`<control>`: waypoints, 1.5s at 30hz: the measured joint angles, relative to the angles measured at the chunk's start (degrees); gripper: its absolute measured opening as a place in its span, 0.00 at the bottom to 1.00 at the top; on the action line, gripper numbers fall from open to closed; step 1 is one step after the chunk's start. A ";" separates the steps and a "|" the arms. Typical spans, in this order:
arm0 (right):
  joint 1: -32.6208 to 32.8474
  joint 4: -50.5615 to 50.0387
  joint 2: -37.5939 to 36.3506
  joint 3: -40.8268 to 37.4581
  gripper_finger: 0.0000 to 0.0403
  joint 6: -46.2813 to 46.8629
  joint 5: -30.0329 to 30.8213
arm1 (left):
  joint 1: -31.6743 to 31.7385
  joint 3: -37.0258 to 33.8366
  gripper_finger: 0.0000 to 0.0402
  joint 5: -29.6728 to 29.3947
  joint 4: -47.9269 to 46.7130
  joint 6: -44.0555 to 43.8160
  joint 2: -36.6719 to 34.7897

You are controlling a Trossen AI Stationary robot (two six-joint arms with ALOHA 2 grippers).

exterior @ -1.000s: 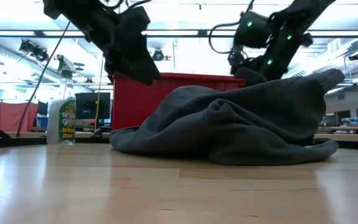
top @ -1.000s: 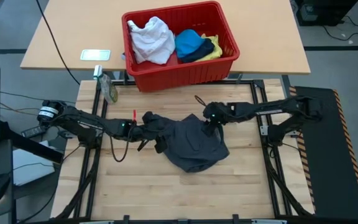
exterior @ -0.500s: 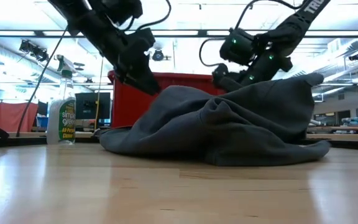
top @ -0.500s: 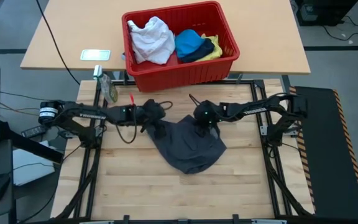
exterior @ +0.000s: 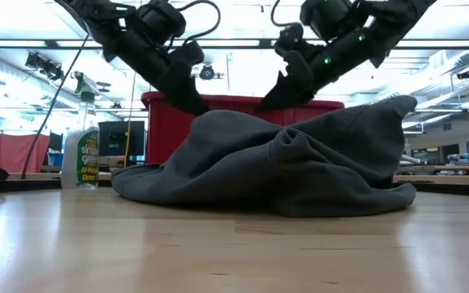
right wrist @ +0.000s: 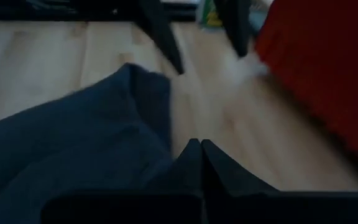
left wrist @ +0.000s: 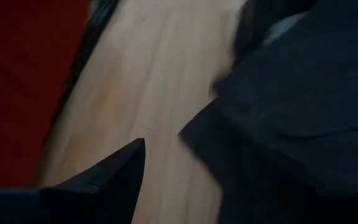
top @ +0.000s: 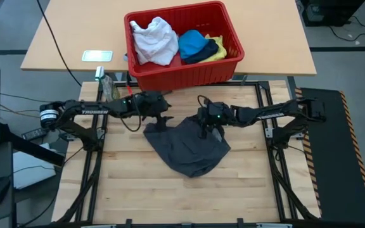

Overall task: Fold laundry
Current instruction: Fold the black shorts

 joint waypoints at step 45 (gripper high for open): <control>-12.57 -11.89 -0.78 7.55 0.64 16.21 0.76 | 12.75 -29.77 0.67 10.87 30.76 -20.15 -2.74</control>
